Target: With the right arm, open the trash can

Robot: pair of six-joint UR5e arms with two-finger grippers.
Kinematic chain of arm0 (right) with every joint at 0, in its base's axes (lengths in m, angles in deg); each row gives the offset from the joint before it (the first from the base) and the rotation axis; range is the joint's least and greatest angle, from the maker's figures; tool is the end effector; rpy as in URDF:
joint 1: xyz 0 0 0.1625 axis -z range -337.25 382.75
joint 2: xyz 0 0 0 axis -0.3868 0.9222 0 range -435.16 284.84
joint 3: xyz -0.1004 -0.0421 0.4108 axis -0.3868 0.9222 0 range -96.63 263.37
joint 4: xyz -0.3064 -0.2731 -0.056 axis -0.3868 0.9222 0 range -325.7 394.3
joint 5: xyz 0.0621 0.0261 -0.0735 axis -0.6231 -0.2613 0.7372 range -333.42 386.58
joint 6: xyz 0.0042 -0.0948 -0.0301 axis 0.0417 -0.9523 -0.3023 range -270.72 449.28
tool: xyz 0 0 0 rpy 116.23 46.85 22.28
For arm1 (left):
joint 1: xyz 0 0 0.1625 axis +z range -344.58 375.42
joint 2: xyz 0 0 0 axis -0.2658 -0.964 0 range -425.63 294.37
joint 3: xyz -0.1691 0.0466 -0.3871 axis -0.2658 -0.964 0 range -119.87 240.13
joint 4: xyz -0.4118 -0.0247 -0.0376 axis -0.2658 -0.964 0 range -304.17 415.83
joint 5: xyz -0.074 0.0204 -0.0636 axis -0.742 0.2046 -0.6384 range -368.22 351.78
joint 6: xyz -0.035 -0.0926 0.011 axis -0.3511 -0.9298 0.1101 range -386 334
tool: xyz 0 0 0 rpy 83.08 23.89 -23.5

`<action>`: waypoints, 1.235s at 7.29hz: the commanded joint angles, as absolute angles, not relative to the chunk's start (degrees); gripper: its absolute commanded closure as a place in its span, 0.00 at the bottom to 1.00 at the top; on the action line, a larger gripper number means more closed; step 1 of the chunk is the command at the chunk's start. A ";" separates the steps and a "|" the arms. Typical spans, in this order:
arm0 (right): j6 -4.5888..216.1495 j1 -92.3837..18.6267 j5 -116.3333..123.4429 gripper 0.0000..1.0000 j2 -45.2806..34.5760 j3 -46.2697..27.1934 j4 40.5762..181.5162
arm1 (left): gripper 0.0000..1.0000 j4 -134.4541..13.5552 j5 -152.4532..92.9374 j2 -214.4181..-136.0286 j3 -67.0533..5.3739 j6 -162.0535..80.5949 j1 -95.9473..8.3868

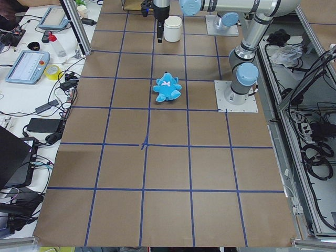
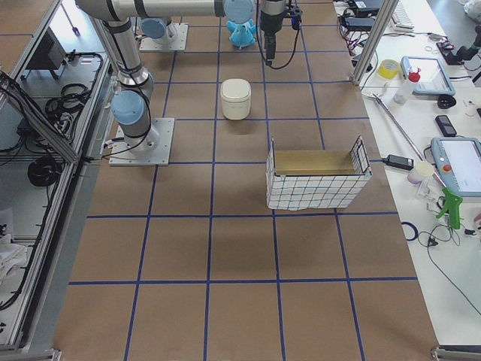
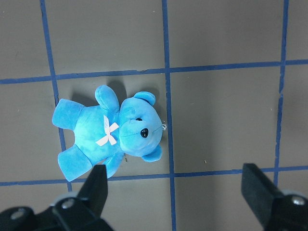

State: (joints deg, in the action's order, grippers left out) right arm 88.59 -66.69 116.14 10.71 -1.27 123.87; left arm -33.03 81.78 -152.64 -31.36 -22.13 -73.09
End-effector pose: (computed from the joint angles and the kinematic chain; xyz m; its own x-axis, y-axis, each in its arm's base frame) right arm 0.1289 -0.5251 0.4967 -1.0000 -0.0025 -0.0075 -0.0024 0.9999 -0.0141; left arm -0.1208 -0.4775 0.5022 -0.9991 0.0412 -0.0032 0.0413 0.9981 -0.0459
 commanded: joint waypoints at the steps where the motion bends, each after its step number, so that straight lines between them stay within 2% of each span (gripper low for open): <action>1: 88.66 -66.72 116.14 0.00 10.71 -1.27 123.86 | 0.00 -33.03 81.78 -152.64 -31.36 -22.13 -73.09; 9: 101.59 -73.14 115.08 0.00 10.89 -2.59 123.51 | 0.00 -33.03 81.77 -152.64 -31.36 -22.13 -73.09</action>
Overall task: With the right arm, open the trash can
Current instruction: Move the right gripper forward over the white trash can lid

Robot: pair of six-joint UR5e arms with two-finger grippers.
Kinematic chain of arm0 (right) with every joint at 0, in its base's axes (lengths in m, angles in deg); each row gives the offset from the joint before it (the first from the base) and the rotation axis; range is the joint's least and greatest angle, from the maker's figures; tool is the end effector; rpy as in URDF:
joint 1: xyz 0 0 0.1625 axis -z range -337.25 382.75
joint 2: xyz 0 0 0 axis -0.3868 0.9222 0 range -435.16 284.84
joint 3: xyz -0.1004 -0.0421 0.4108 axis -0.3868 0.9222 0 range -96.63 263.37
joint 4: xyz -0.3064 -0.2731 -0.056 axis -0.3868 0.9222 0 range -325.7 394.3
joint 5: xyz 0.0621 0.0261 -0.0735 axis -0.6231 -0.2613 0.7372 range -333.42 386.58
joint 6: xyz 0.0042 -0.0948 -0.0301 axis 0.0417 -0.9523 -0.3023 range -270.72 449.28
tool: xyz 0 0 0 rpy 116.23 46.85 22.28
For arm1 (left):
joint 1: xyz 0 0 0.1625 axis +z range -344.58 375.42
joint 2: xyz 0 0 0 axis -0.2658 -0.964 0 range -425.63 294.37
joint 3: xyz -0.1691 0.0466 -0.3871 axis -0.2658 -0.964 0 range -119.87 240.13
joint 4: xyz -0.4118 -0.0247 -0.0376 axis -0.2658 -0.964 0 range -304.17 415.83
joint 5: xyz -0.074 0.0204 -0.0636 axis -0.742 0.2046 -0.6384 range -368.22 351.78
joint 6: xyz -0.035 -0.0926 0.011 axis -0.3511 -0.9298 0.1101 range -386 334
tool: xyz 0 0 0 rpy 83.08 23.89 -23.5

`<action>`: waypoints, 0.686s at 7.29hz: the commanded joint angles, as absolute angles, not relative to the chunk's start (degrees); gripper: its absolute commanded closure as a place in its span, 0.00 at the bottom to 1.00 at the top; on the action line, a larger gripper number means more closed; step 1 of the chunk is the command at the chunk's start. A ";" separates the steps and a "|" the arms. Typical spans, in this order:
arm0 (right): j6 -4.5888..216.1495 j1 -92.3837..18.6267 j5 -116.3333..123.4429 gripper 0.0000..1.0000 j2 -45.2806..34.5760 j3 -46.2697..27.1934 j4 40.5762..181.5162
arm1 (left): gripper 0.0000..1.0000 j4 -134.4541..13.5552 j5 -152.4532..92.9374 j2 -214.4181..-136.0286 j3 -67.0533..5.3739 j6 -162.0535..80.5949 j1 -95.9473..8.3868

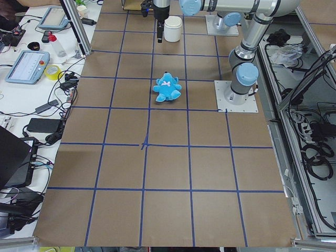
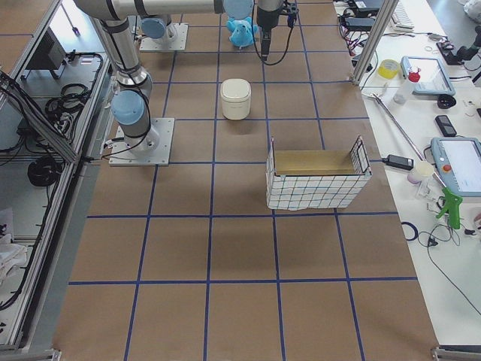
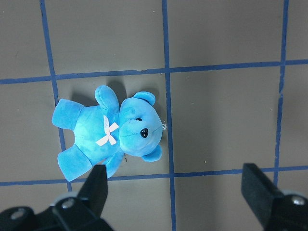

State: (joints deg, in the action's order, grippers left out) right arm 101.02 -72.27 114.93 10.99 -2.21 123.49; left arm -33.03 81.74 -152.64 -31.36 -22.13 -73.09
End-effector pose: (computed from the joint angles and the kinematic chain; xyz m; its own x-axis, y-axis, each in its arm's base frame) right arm 0.1811 -0.5061 0.4905 -0.9928 0.1170 -0.0274 0.1168 0.9931 0.0099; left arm -0.1209 -0.4775 0.5022 -0.9991 0.0412 -0.0025 0.0413 0.9981 -0.0460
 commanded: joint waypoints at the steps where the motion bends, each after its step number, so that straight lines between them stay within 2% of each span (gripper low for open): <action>1: 100.97 -73.14 115.08 0.02 10.97 -3.81 122.81 | 0.00 -33.03 81.69 -152.64 -31.36 -22.13 -73.09; 3: 94.23 -72.70 115.43 0.07 11.50 -8.37 122.81 | 0.00 -33.03 81.78 -152.64 -31.36 -22.13 -73.09; 4: 92.81 -72.70 115.43 0.17 11.50 -8.65 121.59 | 0.00 -33.03 81.78 -152.64 -31.36 -22.13 -73.09; 5: 89.92 -72.61 115.87 0.38 11.50 -8.65 121.49 | 0.00 -33.03 81.69 -152.64 -31.36 -22.13 -73.09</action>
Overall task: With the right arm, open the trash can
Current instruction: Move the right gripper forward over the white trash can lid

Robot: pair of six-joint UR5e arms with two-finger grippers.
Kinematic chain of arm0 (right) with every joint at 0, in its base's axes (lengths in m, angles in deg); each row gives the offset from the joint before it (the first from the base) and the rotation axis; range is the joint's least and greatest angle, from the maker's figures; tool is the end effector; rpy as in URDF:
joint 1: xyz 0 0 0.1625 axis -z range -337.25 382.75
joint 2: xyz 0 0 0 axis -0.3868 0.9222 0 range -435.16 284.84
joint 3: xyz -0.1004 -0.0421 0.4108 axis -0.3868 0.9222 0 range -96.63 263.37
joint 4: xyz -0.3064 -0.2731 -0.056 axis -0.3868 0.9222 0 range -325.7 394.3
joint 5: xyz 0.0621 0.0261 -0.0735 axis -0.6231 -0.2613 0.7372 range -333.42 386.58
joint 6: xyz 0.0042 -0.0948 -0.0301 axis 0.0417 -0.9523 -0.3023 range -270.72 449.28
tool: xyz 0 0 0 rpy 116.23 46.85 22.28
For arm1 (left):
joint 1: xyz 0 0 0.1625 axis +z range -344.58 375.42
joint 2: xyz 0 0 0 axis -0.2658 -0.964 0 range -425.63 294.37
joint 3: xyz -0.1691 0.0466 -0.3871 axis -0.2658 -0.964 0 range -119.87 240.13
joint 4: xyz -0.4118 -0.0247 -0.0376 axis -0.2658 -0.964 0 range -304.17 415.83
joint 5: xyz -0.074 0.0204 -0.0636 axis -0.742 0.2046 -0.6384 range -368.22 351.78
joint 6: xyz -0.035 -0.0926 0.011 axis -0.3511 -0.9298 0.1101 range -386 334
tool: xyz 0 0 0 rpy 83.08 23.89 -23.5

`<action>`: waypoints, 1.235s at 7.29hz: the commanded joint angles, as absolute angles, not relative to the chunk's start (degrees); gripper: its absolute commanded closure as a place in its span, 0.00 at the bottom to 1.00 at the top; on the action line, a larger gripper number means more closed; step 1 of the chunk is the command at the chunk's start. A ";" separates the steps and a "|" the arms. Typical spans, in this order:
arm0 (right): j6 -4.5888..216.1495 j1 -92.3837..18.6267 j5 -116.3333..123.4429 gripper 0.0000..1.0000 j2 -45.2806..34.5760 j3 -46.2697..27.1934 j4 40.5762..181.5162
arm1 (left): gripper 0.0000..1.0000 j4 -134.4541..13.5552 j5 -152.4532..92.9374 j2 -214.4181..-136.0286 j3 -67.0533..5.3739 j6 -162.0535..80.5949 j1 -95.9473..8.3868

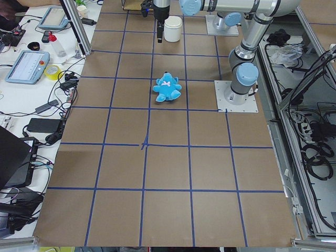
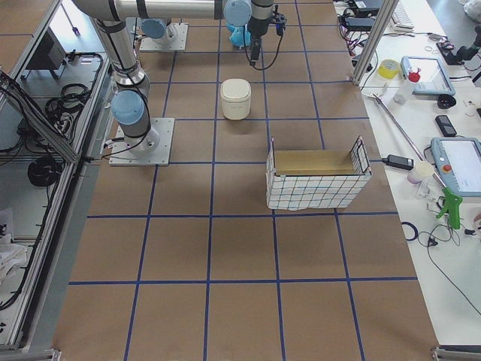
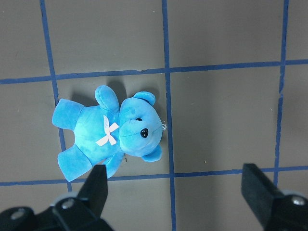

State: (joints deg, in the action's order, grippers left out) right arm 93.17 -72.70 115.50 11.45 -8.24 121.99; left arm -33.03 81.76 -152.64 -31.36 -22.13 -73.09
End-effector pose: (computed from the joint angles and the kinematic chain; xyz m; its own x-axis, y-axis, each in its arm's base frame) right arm 0.1822 -0.4870 0.4412 -0.9996 -0.0255 -0.0100 -0.0266 0.9914 0.1282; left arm -0.1209 -0.4775 0.5022 -0.9991 0.0412 -0.0028 0.0413 0.9981 -0.0460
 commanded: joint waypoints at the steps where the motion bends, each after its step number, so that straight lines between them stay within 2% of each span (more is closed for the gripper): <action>1: 88.76 -72.61 115.87 0.65 11.67 -8.65 121.49 | 0.00 -33.03 81.77 -152.64 -31.36 -22.13 -73.09; 2: 88.75 -72.70 115.96 0.97 11.76 -9.00 121.49 | 0.00 -33.03 81.78 -152.64 -31.36 -22.13 -73.09; 5: 88.84 -72.61 115.96 1.00 12.20 -14.87 124.62 | 0.00 -33.03 81.78 -152.64 -31.36 -22.13 -73.09; 9: 89.63 -72.43 115.87 1.00 12.38 -16.82 131.58 | 0.00 -33.03 81.78 -152.64 -31.36 -22.13 -73.09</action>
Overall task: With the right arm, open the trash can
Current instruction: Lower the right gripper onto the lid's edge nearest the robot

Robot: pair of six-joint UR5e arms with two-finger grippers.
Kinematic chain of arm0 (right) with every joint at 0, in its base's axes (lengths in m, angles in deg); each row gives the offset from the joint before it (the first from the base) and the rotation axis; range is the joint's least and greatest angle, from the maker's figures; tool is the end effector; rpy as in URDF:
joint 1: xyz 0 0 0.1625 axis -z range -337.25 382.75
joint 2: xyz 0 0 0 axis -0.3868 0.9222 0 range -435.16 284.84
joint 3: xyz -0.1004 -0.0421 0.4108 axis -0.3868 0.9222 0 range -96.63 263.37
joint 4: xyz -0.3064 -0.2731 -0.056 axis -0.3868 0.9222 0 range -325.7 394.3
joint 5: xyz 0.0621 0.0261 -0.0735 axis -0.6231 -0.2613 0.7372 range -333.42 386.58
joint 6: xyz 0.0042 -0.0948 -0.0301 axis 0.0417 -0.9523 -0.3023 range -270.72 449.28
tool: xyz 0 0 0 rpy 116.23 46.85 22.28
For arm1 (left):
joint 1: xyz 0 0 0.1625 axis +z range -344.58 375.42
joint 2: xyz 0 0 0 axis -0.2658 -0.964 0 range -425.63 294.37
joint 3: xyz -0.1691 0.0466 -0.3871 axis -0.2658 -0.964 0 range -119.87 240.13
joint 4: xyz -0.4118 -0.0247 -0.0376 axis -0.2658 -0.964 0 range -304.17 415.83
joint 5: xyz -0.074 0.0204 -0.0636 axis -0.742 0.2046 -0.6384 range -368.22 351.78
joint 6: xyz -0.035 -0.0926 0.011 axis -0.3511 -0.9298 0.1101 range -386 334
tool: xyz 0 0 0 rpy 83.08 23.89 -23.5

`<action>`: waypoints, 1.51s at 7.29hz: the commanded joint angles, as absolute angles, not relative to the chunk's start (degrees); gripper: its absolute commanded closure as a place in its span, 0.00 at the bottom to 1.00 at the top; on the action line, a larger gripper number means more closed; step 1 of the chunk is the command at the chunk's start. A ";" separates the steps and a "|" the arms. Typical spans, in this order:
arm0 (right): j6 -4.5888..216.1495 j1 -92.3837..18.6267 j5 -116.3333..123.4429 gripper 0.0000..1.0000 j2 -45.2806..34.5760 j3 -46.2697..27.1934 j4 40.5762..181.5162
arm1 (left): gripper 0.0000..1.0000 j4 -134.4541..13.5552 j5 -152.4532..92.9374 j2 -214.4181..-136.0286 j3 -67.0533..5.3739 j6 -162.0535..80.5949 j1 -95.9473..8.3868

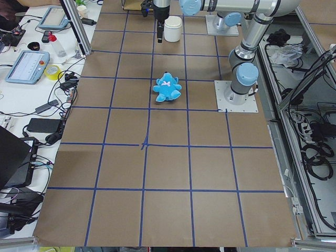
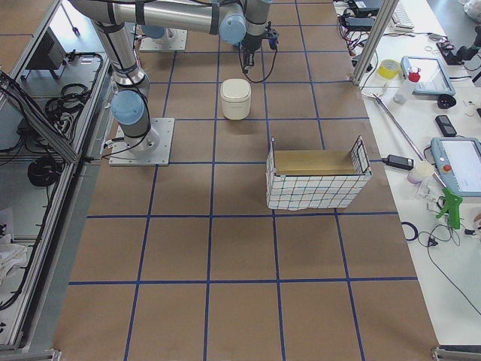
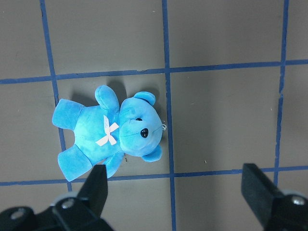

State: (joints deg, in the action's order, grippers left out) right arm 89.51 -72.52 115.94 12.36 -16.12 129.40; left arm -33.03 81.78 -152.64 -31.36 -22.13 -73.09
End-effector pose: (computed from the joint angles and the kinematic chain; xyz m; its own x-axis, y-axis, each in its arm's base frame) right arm 0.1788 -0.4748 0.3950 -0.9962 -0.0867 -0.0106 -0.0873 0.9890 0.1196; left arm -0.1208 -0.4775 0.5022 -0.9991 0.0412 -0.0032 0.0413 0.9981 -0.0459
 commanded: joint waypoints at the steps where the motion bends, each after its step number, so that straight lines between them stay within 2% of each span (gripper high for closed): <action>1: 89.11 -72.17 115.96 1.00 12.29 -18.83 131.94 | 0.00 -33.03 81.78 -152.64 -31.36 -22.13 -73.09; 8: 87.52 -66.11 115.70 1.00 11.24 -24.29 127.19 | 0.00 -33.03 81.78 -152.64 -31.36 -22.13 -73.09; 11: 88.58 -67.24 113.86 1.00 11.59 -24.38 127.38 | 0.00 -33.03 81.78 -152.64 -31.36 -22.13 -73.09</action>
